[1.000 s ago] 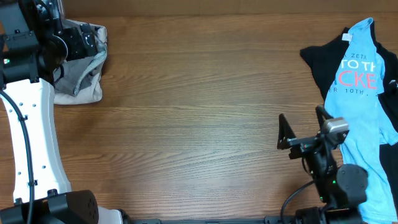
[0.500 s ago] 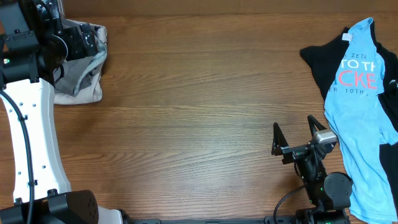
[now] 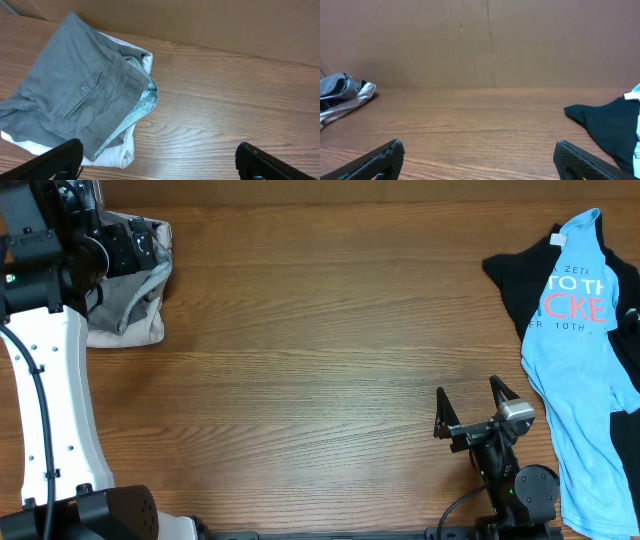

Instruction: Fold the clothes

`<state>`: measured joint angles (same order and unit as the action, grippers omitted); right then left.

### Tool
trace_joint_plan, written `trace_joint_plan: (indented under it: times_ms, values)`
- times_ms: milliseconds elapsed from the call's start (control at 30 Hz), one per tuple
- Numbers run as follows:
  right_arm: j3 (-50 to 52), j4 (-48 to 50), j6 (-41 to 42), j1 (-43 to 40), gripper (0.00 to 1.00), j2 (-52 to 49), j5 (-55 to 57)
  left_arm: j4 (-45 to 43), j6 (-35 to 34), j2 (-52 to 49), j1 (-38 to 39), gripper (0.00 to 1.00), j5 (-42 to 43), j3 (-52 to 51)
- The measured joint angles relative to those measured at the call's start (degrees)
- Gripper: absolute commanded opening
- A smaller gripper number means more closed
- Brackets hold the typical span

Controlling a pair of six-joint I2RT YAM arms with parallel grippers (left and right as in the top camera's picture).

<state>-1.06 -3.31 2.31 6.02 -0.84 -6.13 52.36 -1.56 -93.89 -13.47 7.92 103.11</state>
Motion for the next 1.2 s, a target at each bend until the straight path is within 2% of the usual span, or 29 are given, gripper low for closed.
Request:
trace_joint_plan:
  times_ms: [1200]
  values:
    - [0.0,-0.79,-0.02,0.0,1.0,0.0,-0.02,0.2,0.0,0.0,0.0,1.0,-0.17,0.0]
